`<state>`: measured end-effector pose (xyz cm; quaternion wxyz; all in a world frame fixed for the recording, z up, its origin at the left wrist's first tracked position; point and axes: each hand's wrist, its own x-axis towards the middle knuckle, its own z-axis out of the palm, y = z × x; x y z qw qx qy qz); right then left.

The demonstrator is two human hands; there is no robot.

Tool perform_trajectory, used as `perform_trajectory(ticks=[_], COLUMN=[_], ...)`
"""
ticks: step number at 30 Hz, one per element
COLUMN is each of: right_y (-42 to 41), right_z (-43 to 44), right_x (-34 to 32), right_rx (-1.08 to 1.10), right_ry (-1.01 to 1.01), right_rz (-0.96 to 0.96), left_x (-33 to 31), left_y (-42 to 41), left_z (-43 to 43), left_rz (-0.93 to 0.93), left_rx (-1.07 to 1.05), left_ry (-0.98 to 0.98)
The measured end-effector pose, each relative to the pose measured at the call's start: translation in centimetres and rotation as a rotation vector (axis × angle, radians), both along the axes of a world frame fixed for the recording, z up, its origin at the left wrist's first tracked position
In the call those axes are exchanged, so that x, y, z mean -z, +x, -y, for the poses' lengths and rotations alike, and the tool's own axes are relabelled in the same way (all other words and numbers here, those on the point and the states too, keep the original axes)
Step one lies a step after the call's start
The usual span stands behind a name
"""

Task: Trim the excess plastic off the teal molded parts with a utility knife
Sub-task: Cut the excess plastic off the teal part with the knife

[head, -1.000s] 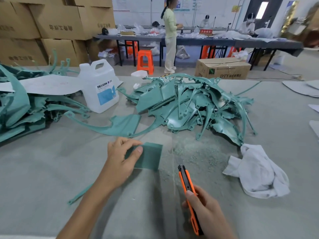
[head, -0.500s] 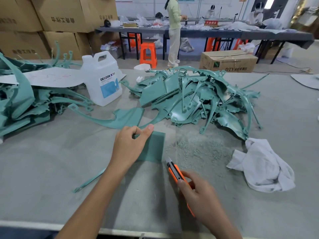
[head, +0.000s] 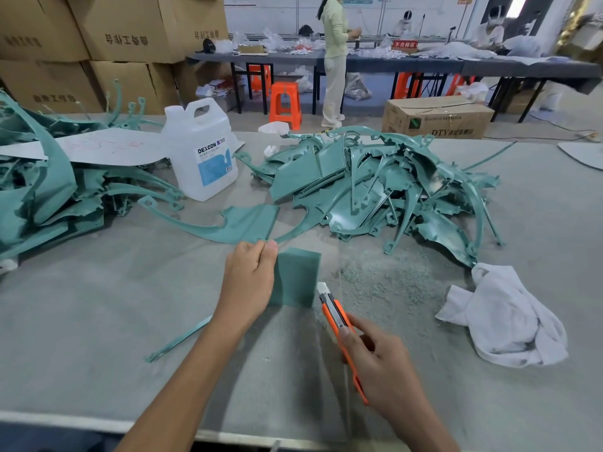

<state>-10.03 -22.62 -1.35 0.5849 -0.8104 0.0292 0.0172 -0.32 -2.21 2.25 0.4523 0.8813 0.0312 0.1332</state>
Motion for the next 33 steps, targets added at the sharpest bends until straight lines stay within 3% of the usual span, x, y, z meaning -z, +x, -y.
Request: perform_trajectory(ticks=[9, 15, 23, 31, 33], right_y=[-2.0, -1.4, -2.8, -3.5, -3.1], right_z=[0.1, 1.5, -0.3, -0.2, 0.3], right_x=[-7.8, -5.3, -0.1, -5.7, -6.2], right_rx=[-0.097, 0.091, 0.05, -0.066, -0.047], right_ry=[0.342, 0.192, 0.077, 0.363, 0.322], right_rz=[0.134, 0.068, -0.057, 0.07, 0.095], left_x=[0.2, 0.6, 0.5, 0.6, 0.7], left_y=[-0.4, -0.5, -0.7, -1.4, -1.5], left_z=[0.7, 0.7, 0.7, 0.6, 0.4], left_rz=[0.105, 0.129, 0.148, 0.168, 0.156], left_rx=[0.038, 0.027, 0.038, 0.038, 0.04], left_ry=[0.077, 0.085, 0.066, 0.048, 0.042])
